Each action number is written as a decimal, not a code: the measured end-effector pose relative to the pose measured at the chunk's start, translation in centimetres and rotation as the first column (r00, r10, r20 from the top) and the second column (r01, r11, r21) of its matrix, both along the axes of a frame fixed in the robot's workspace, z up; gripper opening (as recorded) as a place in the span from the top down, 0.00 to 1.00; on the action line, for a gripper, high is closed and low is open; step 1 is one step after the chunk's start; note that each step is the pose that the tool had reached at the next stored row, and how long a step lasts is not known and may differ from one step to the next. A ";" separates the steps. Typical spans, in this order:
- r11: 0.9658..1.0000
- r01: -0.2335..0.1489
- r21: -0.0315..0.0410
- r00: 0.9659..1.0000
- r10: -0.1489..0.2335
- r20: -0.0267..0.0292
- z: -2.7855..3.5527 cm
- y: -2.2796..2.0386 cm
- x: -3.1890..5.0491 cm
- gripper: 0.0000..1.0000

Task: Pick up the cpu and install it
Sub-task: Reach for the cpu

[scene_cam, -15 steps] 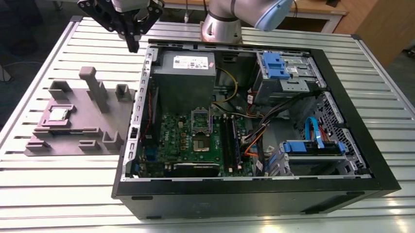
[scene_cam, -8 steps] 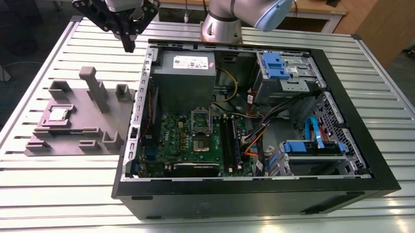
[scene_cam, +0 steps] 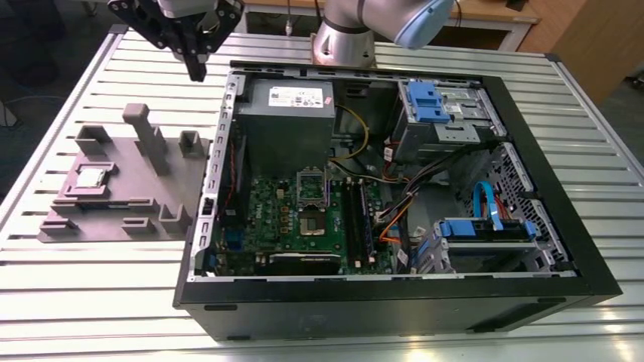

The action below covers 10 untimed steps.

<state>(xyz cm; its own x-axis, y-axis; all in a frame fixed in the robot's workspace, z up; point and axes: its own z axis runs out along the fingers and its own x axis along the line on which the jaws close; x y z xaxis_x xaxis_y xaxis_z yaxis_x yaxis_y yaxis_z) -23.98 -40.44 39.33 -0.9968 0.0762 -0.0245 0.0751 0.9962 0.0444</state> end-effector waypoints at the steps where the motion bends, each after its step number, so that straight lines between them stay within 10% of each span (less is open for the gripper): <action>1: 1.000 0.000 0.000 1.000 0.000 0.000 0.00 0.00 -0.05 0.89; 10: 1.000 0.000 0.000 1.000 0.000 0.000 0.00 0.00 -0.47 0.89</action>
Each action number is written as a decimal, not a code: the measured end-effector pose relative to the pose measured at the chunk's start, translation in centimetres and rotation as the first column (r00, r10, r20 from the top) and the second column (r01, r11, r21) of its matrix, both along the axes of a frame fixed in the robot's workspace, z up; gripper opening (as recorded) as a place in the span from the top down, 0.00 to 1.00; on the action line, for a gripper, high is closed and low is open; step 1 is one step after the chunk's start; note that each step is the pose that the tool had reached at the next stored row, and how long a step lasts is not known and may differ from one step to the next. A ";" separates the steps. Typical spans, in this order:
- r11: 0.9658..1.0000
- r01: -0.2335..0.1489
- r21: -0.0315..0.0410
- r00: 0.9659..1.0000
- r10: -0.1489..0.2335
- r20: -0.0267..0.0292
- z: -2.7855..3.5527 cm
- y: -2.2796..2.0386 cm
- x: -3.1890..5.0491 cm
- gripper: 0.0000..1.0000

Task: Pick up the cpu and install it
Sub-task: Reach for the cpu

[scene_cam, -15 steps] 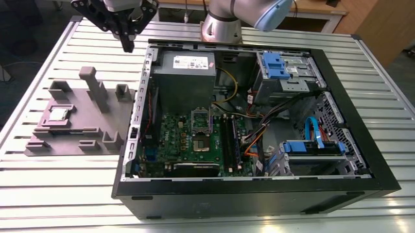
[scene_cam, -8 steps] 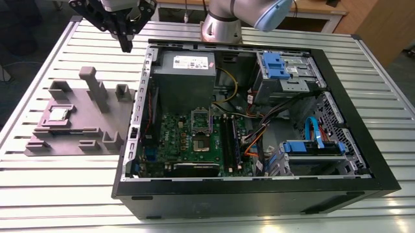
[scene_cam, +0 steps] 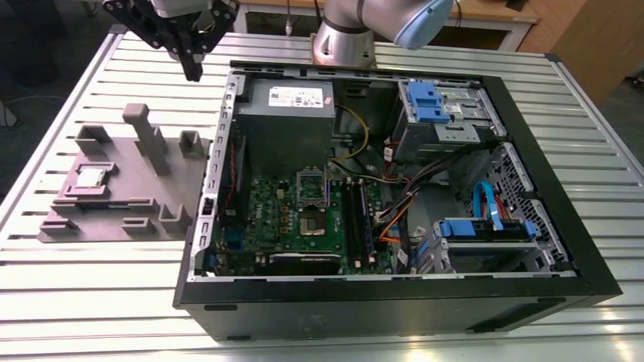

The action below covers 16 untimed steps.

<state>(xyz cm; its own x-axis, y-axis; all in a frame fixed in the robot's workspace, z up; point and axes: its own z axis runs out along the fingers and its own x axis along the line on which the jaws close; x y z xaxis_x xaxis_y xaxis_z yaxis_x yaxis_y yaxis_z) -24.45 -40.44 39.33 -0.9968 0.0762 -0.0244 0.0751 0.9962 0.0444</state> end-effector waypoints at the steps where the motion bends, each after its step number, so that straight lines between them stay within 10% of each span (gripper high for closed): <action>1: 1.000 0.000 0.000 1.000 0.000 0.000 0.00 0.00 -0.05 0.89; 16: 1.000 0.000 0.000 1.000 0.000 0.000 0.00 0.00 -0.64 0.89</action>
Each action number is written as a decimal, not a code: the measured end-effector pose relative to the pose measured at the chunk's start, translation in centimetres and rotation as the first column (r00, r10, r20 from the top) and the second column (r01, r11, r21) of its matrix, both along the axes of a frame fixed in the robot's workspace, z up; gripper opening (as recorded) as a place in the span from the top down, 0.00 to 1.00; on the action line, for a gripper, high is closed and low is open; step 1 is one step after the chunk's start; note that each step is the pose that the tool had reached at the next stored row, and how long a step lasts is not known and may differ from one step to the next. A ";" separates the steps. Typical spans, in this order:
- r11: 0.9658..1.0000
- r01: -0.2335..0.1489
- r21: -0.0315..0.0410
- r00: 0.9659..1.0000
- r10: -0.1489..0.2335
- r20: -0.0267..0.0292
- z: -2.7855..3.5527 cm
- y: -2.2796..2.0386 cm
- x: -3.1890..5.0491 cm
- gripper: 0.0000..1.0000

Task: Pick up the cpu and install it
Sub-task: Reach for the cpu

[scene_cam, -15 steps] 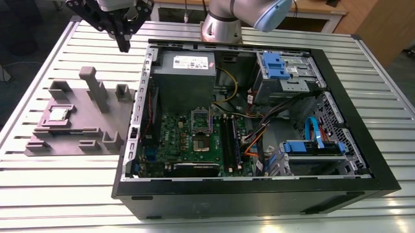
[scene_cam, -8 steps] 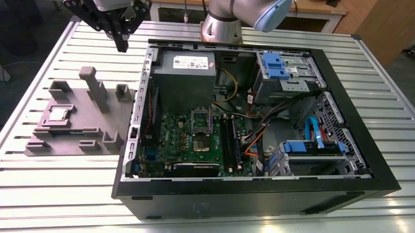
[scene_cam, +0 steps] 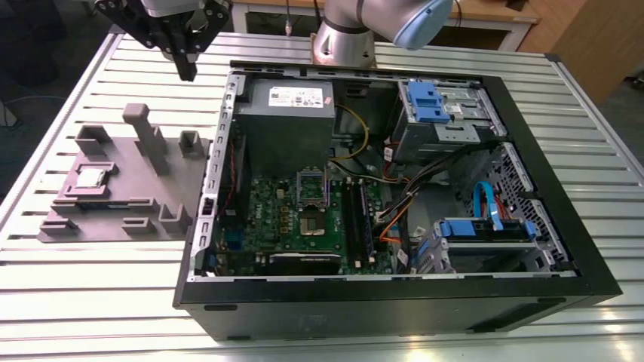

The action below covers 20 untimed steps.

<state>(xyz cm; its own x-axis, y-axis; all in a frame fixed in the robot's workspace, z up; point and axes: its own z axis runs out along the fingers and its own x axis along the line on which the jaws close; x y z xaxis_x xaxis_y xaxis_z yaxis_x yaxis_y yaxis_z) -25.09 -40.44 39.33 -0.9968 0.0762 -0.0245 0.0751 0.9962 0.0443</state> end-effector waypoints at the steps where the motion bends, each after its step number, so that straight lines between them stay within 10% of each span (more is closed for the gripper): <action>1: 1.000 0.000 0.000 1.000 0.000 0.000 0.00 0.00 -0.02 0.89; 20: 1.000 0.000 0.000 1.000 0.000 0.000 0.00 0.00 -0.53 0.89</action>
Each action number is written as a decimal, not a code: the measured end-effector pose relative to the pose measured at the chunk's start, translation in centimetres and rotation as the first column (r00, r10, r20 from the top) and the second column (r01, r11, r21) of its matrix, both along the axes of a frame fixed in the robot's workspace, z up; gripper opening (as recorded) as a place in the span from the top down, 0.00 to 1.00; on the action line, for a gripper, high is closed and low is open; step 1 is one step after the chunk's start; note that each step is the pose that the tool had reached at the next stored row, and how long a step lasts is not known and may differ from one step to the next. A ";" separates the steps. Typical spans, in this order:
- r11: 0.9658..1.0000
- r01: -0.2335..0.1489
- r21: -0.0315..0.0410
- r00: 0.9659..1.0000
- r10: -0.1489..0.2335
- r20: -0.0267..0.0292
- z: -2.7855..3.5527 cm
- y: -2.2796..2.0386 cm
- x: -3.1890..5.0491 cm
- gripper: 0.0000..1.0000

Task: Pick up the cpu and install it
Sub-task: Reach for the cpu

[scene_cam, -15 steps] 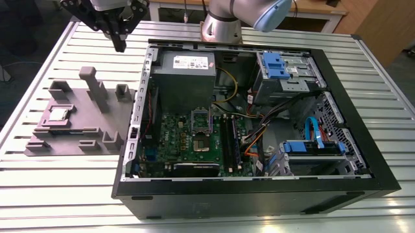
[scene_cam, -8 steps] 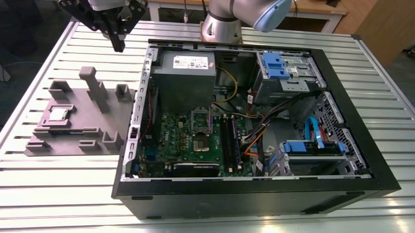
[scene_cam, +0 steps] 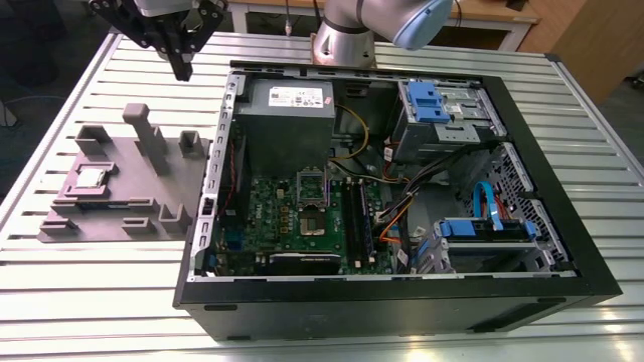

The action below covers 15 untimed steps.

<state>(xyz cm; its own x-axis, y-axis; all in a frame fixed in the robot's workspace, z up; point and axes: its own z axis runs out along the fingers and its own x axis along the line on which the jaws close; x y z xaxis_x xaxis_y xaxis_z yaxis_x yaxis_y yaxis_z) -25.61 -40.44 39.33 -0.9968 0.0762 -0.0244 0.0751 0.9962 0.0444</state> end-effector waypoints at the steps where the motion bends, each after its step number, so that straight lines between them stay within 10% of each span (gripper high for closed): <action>1: 1.000 0.000 0.000 1.000 0.000 0.000 0.00 0.00 -0.04 0.89; 15: 1.000 0.000 0.000 1.000 0.000 0.000 0.00 0.00 -0.52 0.89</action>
<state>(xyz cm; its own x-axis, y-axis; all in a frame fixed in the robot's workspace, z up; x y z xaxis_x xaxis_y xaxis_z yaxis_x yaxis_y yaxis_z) -26.14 -40.44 39.33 -0.9968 0.0763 -0.0245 0.0751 0.9962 0.0444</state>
